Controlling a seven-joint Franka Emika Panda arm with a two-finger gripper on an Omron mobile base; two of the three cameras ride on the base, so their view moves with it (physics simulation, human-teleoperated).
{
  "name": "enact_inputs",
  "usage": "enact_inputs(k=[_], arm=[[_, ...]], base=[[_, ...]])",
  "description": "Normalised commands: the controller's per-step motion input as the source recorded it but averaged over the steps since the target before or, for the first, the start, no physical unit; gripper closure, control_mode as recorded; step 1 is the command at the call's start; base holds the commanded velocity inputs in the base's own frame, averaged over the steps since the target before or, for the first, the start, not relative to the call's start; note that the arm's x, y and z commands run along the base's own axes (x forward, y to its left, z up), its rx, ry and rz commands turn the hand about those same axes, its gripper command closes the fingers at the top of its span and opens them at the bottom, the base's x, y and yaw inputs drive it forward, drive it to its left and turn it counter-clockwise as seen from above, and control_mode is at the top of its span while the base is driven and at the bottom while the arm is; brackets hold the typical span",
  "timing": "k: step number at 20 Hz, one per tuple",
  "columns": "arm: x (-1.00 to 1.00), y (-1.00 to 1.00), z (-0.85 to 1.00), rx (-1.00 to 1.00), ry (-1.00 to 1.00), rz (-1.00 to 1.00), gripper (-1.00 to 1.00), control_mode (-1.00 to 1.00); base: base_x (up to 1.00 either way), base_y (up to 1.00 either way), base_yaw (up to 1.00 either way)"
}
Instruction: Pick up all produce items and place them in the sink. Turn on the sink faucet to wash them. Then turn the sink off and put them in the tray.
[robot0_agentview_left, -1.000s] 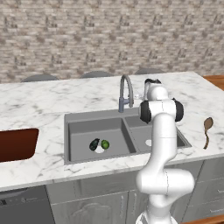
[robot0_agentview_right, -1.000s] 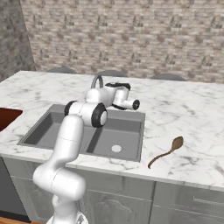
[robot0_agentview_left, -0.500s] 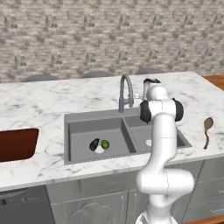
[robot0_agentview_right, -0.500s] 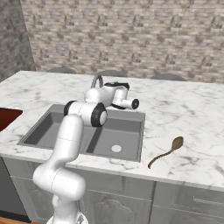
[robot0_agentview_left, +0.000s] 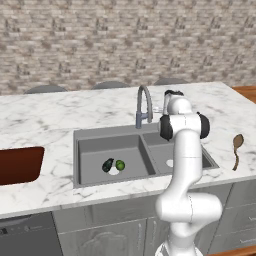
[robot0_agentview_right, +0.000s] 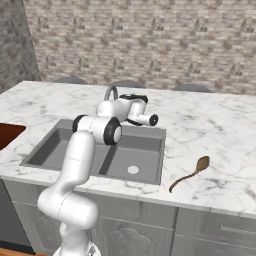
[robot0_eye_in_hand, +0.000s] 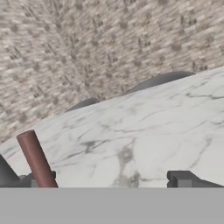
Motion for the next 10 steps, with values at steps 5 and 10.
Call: enact_inputs(k=[5, 10], arm=[[0.0, -0.58, -0.14, 0.04, 0.01, -0.02, -1.0, -1.0], [0.0, -0.58, -0.18, 0.05, 0.0, -0.01, -1.0, -1.0]], base=[[0.0, 0.0, 0.0], [0.0, 0.0, 0.0]])
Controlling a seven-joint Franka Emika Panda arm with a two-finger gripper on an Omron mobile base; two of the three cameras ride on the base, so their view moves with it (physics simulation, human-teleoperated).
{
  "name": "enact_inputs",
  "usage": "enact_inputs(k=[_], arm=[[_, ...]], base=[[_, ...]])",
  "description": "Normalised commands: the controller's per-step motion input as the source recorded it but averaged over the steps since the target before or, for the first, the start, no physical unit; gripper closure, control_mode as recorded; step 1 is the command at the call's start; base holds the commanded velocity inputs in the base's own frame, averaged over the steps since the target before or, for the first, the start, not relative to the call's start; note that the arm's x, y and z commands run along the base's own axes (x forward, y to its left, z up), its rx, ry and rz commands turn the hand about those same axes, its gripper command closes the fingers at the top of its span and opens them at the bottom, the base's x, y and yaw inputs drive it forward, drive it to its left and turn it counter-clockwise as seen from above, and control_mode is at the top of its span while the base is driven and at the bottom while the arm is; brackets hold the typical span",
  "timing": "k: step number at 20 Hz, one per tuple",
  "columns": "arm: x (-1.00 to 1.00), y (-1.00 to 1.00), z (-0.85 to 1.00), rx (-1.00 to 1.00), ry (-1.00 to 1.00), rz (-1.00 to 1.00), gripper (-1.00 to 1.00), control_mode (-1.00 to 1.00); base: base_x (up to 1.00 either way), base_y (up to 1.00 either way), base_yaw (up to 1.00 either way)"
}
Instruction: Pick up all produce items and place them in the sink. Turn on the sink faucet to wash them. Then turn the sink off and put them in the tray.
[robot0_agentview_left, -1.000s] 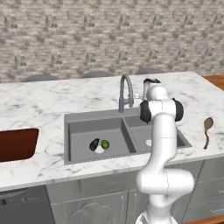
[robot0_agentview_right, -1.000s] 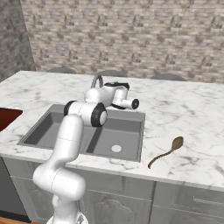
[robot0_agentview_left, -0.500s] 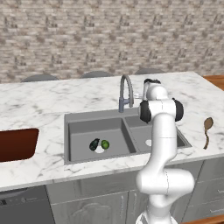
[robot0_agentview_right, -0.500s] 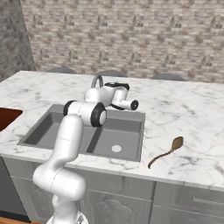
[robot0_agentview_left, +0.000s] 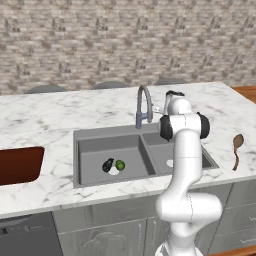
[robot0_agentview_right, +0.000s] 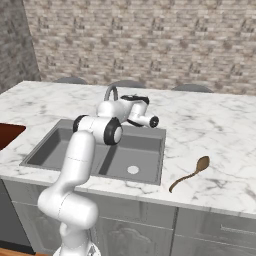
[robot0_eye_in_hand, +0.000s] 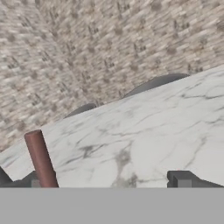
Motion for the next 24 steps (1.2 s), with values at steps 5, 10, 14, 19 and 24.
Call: enact_inputs(k=[5, 10, 14, 19, 24], arm=[[0.0, -0.57, -0.22, 0.05, 0.0, -0.01, -1.0, -1.0], [0.0, -0.54, -0.25, 0.05, 0.01, -0.01, -1.0, -1.0], [0.0, -0.52, -0.26, 0.05, 0.02, 0.0, -1.0, -1.0], [0.0, -0.47, -0.26, 0.04, 0.03, 0.0, -1.0, -1.0], [0.0, -0.2, -0.05, 0.01, 0.03, 0.0, -1.0, -1.0]], base=[[0.0, 0.0, 0.0], [0.0, 0.0, 0.0], [0.0, 0.0, 0.0], [0.0, 0.0, 0.0], [0.0, 0.0, 0.0]])
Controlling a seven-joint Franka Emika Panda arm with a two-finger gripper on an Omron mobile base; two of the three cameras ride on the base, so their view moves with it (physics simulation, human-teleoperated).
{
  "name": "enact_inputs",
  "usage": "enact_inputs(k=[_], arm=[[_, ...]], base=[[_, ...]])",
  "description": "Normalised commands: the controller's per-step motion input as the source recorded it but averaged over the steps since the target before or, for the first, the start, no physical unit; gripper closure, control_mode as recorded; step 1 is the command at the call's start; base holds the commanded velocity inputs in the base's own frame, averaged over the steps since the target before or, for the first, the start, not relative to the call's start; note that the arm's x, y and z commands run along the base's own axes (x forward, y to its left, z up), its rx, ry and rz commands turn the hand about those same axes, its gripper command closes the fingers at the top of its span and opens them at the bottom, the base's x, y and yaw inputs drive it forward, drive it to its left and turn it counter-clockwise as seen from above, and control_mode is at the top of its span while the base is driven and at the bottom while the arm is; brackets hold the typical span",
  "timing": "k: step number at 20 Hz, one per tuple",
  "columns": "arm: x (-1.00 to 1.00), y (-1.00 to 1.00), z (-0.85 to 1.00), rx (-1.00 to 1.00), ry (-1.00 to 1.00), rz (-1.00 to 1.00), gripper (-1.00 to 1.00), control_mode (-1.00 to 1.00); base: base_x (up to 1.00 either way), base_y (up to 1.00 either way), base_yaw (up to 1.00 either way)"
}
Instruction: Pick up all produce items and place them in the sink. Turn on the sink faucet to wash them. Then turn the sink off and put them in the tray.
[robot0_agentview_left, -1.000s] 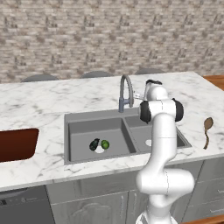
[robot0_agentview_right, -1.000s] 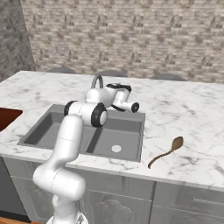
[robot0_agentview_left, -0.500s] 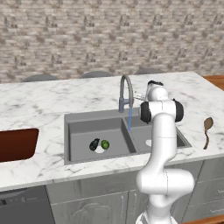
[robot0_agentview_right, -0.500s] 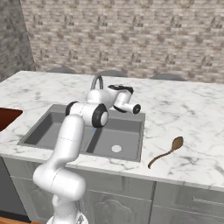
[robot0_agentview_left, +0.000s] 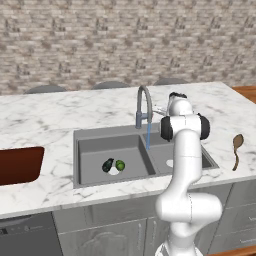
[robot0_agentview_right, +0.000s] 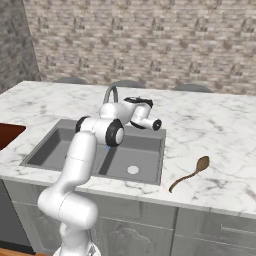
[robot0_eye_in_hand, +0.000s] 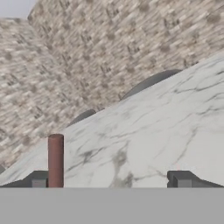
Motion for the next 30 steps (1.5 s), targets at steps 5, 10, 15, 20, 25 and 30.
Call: enact_inputs(k=[5, 10, 15, 20, 25, 30], arm=[[0.03, 0.0, 0.0, 0.0, -0.07, 0.03, -1.0, -1.0], [0.07, 0.05, 0.0, 0.0, -0.25, 0.18, -1.0, -1.0], [0.16, 0.13, 0.01, -0.02, -0.21, 0.25, -1.0, -1.0], [0.1, 0.26, 0.25, -0.14, -0.1, 0.2, -1.0, -1.0], [0.08, 0.43, 0.37, -0.18, -0.05, 0.15, -1.0, -1.0], [0.04, 0.57, 0.39, -0.18, -0.04, 0.15, -1.0, -1.0]], base=[[0.0, 0.0, 0.0], [0.0, 0.0, 0.0], [0.0, 0.0, 0.0], [0.0, 0.0, 0.0], [0.0, 0.0, 0.0], [0.0, 0.0, 0.0]])
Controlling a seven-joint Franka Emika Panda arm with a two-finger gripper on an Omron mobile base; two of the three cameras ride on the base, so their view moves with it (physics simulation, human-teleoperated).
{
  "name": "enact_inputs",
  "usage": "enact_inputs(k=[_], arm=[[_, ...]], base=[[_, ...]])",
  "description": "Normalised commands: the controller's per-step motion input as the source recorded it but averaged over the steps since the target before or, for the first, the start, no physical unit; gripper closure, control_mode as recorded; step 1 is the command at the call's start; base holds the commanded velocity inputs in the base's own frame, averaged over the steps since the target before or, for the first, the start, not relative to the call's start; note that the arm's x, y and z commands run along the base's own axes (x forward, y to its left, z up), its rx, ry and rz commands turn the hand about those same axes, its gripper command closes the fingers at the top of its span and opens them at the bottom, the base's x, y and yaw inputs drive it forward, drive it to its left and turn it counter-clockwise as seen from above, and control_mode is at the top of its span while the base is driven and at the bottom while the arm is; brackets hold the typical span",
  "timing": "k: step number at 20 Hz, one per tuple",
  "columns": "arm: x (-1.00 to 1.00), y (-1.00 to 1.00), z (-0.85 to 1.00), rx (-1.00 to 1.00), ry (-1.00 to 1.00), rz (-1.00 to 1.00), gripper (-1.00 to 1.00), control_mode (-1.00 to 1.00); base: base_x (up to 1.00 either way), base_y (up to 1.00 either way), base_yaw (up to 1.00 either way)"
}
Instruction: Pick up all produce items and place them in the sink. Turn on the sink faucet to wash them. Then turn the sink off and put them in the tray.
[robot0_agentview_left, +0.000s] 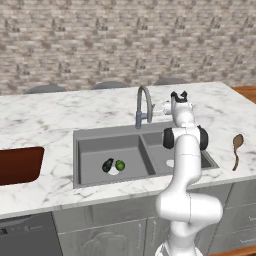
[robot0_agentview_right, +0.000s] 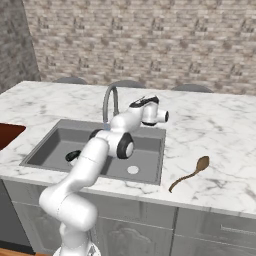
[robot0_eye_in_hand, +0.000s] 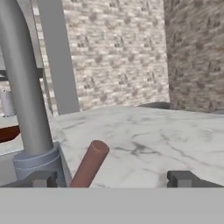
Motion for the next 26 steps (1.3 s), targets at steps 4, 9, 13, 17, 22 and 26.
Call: enact_inputs(k=[4, 9, 13, 17, 22, 26], arm=[[0.05, 0.6, 0.39, -0.17, -0.03, 0.14, -1.0, -1.0], [0.07, 0.57, 0.27, -0.17, 0.0, 0.13, -1.0, -1.0], [0.07, 0.35, 0.04, -0.12, 0.03, 0.07, 1.0, -1.0], [0.06, 0.0, 0.06, 0.0, 0.01, 0.0, 1.0, -1.0], [0.0, -0.01, 0.44, -0.06, 0.0, 0.02, 1.0, -1.0], [0.0, 0.0, 0.58, -0.11, 0.0, 0.03, 1.0, -1.0]], base=[[0.0, 0.0, 0.0], [0.0, 0.0, 0.0], [0.0, 0.0, 0.0], [0.0, 0.0, 0.0], [0.0, 0.0, 0.0], [0.0, 0.0, 0.0]])
